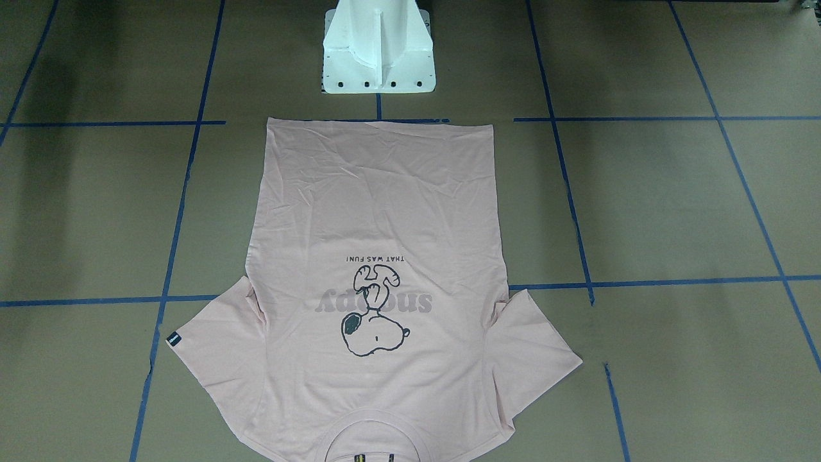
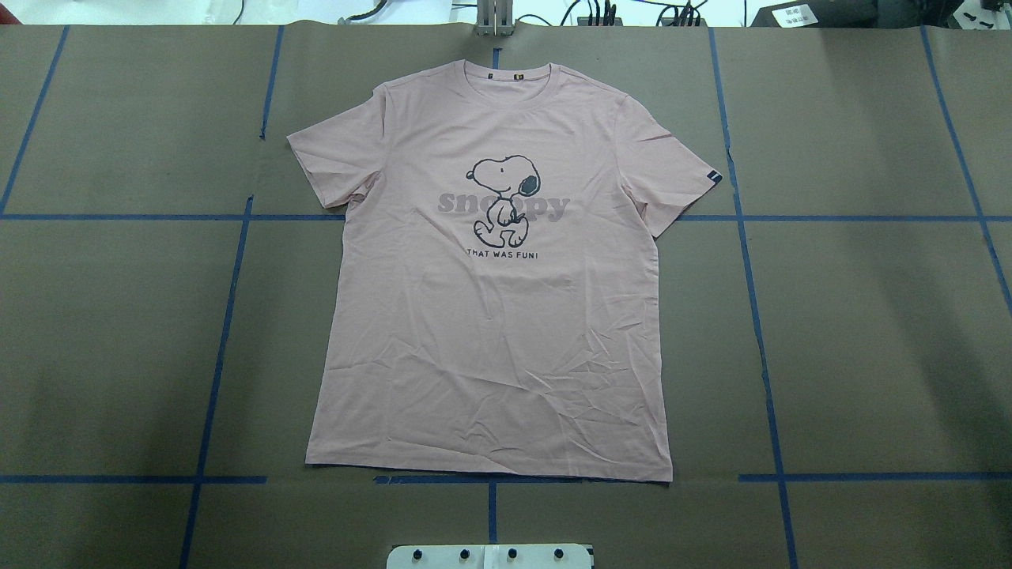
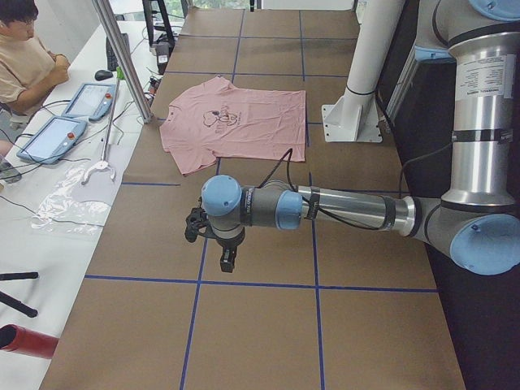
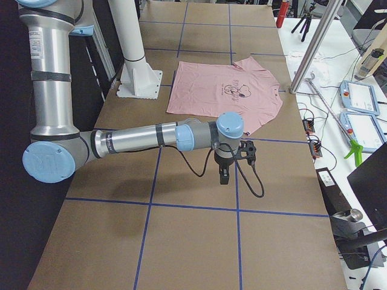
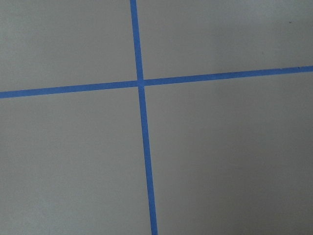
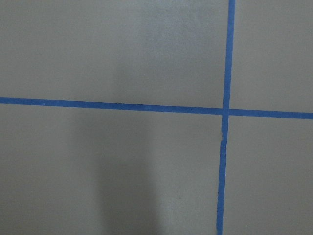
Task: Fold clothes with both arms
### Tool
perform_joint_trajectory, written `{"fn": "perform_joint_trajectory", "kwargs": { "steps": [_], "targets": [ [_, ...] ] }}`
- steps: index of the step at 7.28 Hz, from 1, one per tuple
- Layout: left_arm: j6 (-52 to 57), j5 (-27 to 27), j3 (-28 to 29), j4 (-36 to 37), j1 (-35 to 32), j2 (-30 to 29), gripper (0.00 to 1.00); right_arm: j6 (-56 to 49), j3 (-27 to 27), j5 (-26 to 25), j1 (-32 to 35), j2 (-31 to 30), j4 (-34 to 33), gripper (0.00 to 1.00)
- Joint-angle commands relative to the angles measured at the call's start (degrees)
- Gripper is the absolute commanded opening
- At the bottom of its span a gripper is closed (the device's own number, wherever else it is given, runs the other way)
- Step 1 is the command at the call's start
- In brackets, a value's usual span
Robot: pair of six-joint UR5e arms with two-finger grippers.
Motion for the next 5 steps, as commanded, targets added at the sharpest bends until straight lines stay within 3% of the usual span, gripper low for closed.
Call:
{"fn": "perform_joint_trajectory", "kwargs": {
  "steps": [1,4,5],
  "targets": [
    [0.0,0.2,-2.7,-0.3,0.0,0.1,1.00,0.0,0.9,0.6,0.4,-0.8,-0.7,1.00],
    [-0.8,-0.2,-3.5,-0.6,0.1,0.4,1.00,-0.2,1.2,0.6,0.3,-2.4,0.2,1.00],
    [-0.1,-0.1,-4.0,-0.7,0.0,0.6,1.00,0.1,1.2,0.9,0.2,-3.4,4.0,1.00]
  ]
}}
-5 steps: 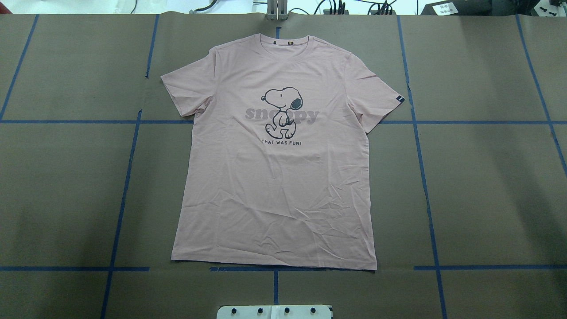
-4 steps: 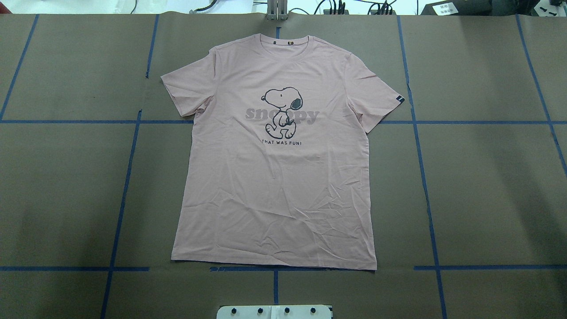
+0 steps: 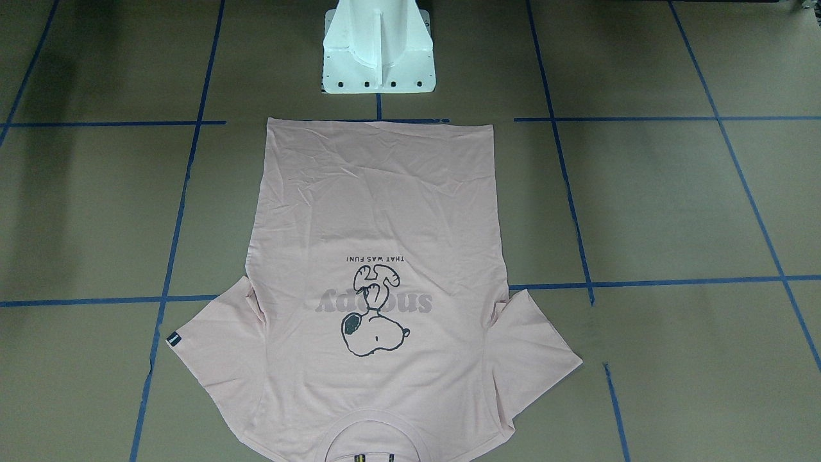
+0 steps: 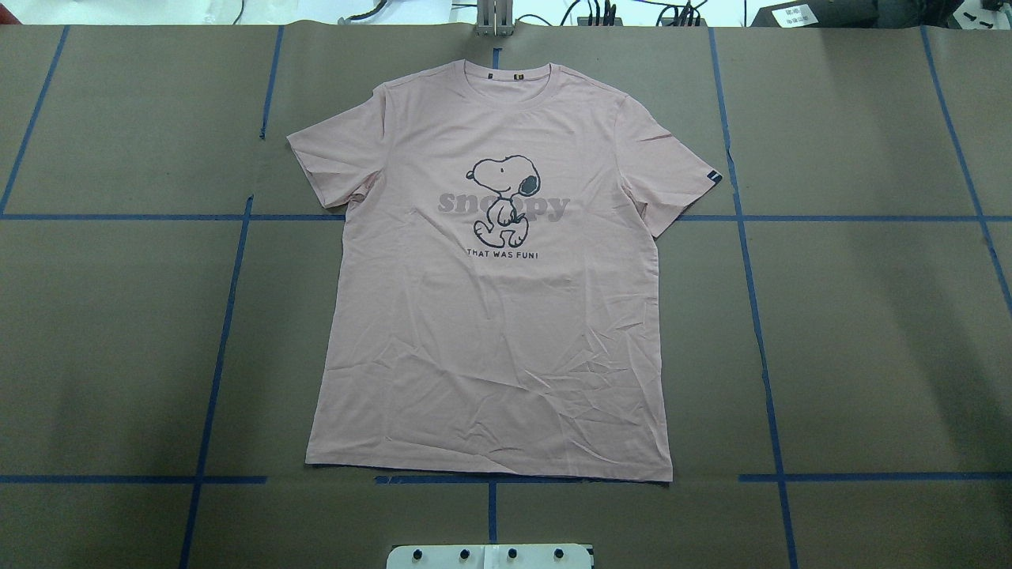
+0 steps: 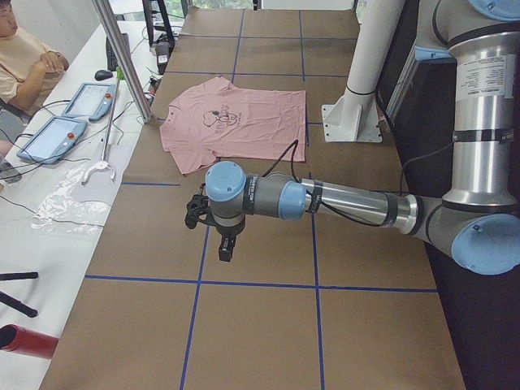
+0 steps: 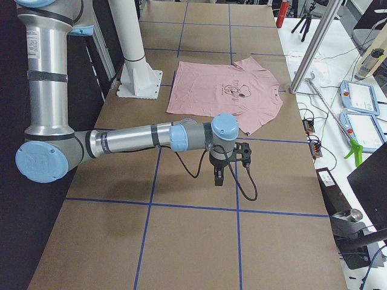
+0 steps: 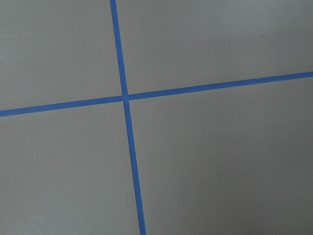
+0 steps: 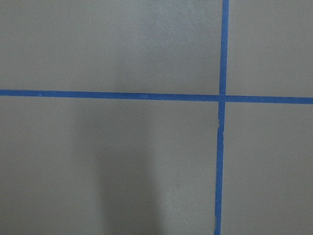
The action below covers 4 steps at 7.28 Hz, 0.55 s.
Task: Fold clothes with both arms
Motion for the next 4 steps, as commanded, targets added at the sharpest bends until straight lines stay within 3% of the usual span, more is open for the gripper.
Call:
{"fn": "perform_joint_trajectory", "kwargs": {
  "steps": [1,2,3,4],
  "targets": [
    [0.3,-0.9,0.1,-2.8,0.2,-0.3,1.00,0.7,0.1,0.9,-0.5,-1.5,5.8,1.00],
    [0.1,-1.2,-0.3,-6.8,0.2,1.8,1.00,5.8,-0.4,3.9,-5.9,-0.3,6.3,1.00],
    [0.1,-1.1,0.0,-11.2,0.4,2.4,1.00,16.8,-3.7,3.1,-10.0,7.6,7.9,1.00],
    [0.0,-0.8,0.2,-13.5,0.5,2.5,1.00,27.2,-6.4,1.5,-15.2,12.9,13.7,1.00]
  ]
}}
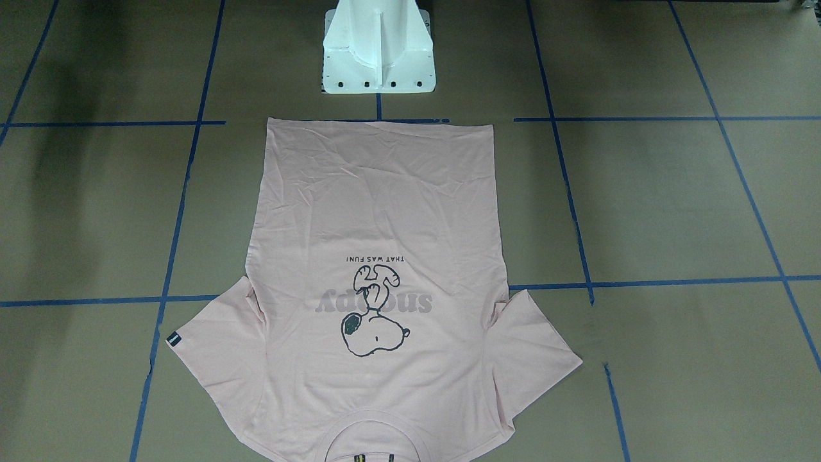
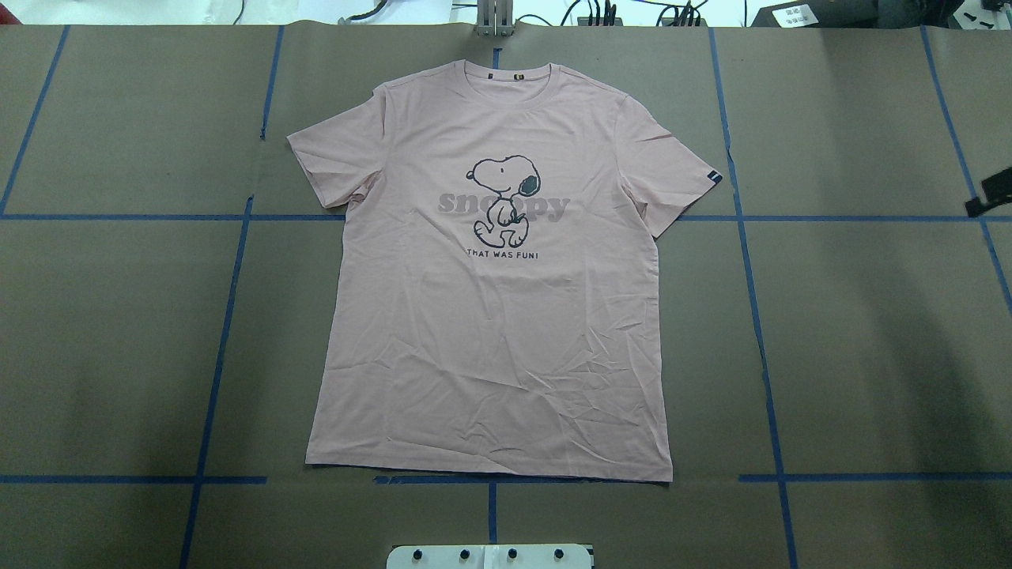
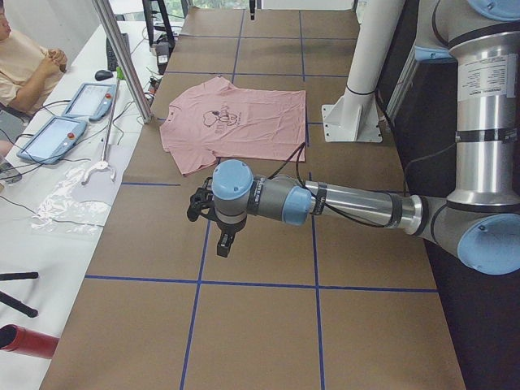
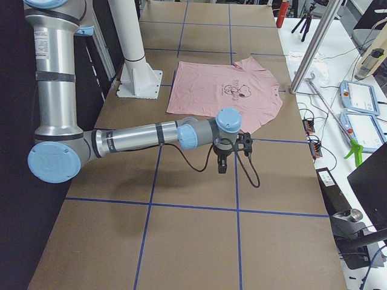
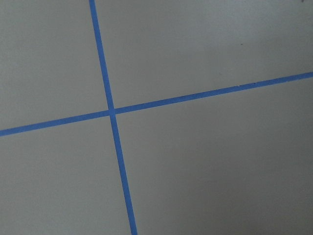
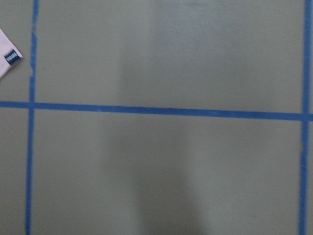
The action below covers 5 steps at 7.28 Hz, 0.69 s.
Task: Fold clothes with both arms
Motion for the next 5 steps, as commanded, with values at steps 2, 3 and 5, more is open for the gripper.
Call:
{"fn": "perform_joint_trajectory", "kwargs": {
  "steps": [2,3,5],
  "targets": [
    [-0.2,-0.1,0.1,-3.8,0.1,0.4,1.00,34.6,-12.0,-11.5,-15.3,18.9,15.9,1.00],
    [-0.2,-0.3,0.1,-3.8,0.1,0.4,1.00,45.6,-18.7,-15.4,-18.2,24.2,19.3,0.98],
    [-1.4,-0.3,-0.4,-3.9,0.1,0.4,1.00,55.3,-28.9,-22.5,-21.8,30.3,23.0,0.83]
  ]
}}
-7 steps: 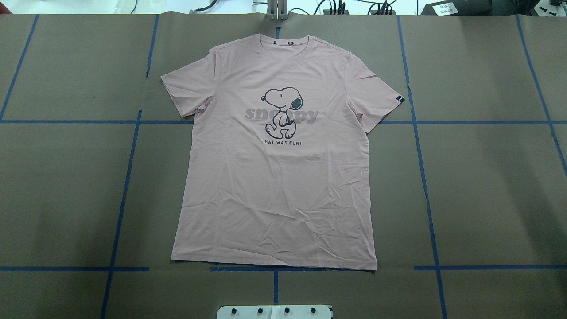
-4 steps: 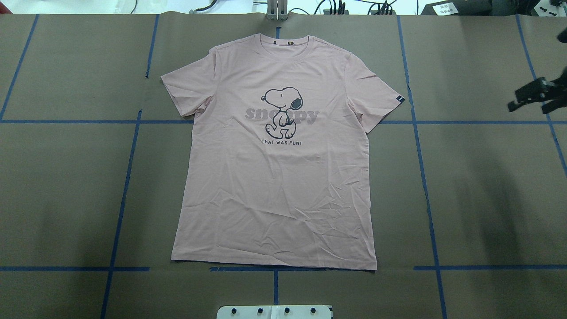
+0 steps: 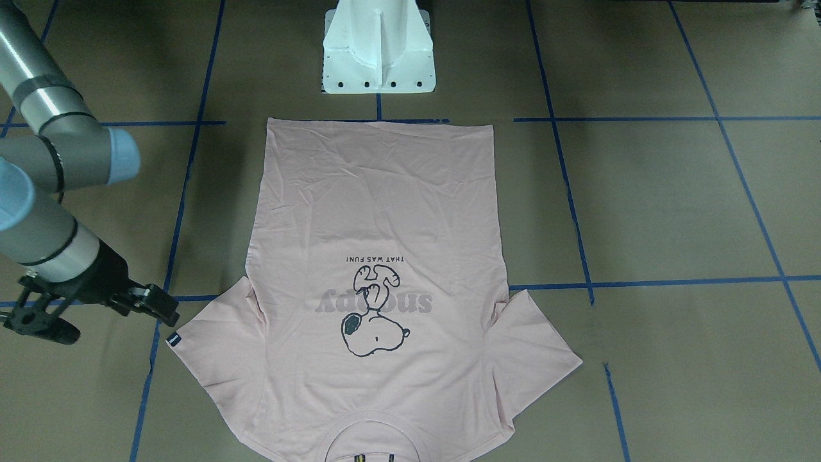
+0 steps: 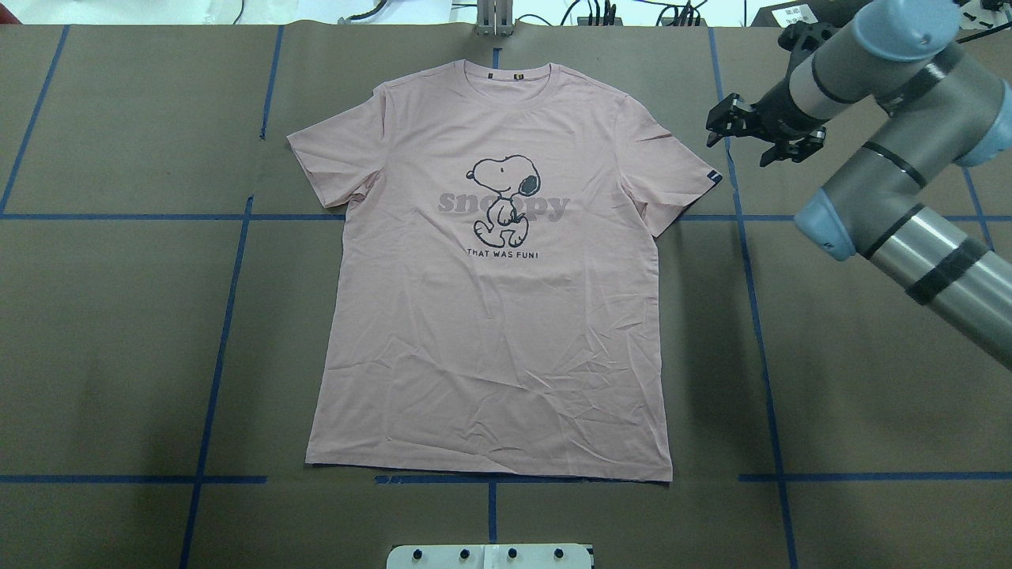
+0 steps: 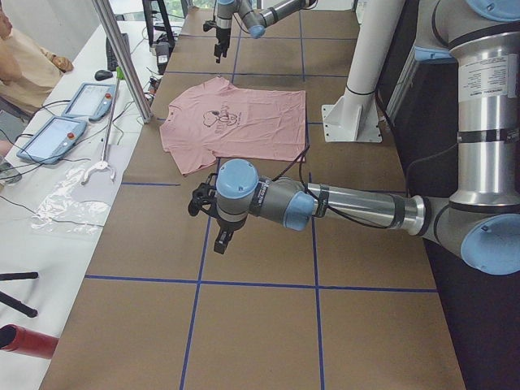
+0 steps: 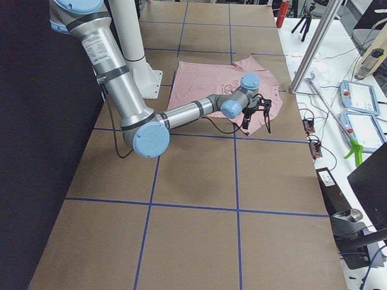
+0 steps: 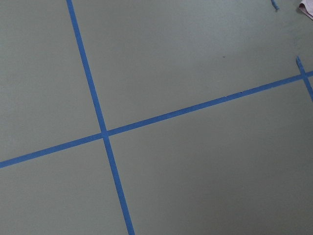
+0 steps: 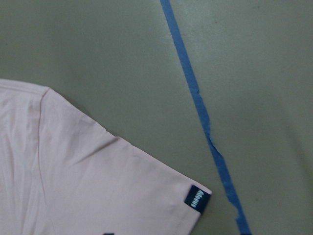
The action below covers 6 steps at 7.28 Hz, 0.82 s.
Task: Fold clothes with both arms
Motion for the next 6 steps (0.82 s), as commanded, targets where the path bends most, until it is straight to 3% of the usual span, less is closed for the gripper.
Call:
{"fn": "perform_joint_trajectory", "kwargs": {
  "steps": [1,4,6],
  "targets": [
    [-0.9,0.0,-0.5,0.0,0.0,-0.1,1.00,5.8,-8.6,-4.2,-2.4,4.3,2.2,0.79],
    [-0.9,0.0,-0.6,0.0,0.0,-0.4,1.00,5.8,-10.1,-4.8,-2.5,3.5,2.0,0.77],
    [-2.0,0.0,-0.7,0.0,0.0,-0.5,1.00,6.1,-10.1,-4.8,-2.9,3.2,2.1,0.62]
  ]
}}
